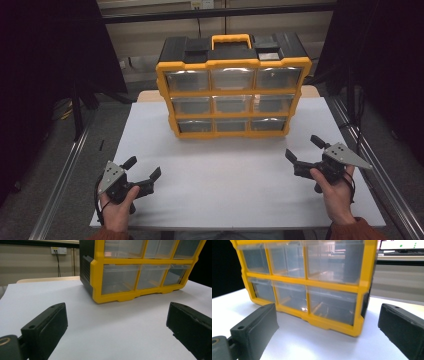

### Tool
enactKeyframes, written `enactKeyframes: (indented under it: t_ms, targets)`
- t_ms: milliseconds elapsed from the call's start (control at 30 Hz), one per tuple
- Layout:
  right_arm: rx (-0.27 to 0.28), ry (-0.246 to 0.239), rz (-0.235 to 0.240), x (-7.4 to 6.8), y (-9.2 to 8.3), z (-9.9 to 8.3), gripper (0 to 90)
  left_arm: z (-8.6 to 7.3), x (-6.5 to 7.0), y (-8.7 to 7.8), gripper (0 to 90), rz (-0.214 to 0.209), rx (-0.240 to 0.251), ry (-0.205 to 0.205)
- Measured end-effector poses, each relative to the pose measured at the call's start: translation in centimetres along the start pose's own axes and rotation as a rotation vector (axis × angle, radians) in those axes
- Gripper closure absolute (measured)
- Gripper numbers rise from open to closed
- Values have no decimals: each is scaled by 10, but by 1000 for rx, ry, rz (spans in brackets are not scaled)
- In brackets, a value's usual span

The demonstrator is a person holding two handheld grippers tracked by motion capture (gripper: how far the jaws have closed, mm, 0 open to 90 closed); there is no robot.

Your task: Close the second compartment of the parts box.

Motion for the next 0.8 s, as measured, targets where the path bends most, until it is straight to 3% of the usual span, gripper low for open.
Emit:
enactKeyframes:
  t_ms: [100,200,233,333,433,567,700,800]
  targets:
    - [-11,-20,-6,4,-4,-5,22,0,0,0,36,5,15,-6]
    - [-20,-28,-14,8,-11,-10,23,0,0,-2,36,11,-2,7]
    - [-19,-26,-16,9,-13,-10,23,1,0,-1,36,2,18,-5]
    - [-24,-23,-27,15,-18,-14,23,-1,-1,-2,36,6,-3,6]
    - [-36,-30,-43,20,-22,-19,28,1,2,0,36,2,25,-9]
    - [-51,-54,-61,25,-29,-25,30,-1,0,-3,37,10,-10,18]
    - [-75,-54,-72,33,-37,-32,32,0,0,-3,37,-8,2,16]
    - [-65,-26,-79,37,-41,-32,32,0,-1,-3,37,6,-9,22]
Point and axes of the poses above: each handheld gripper's, and its own axes: y roughly forward along the jaws, z roughly out of its top, x roughly to its right, the point moved 6 cm from there along y, roughly forward along the jaws, and after that the axes turned 15 degrees about -z, right-handed, at the moved point
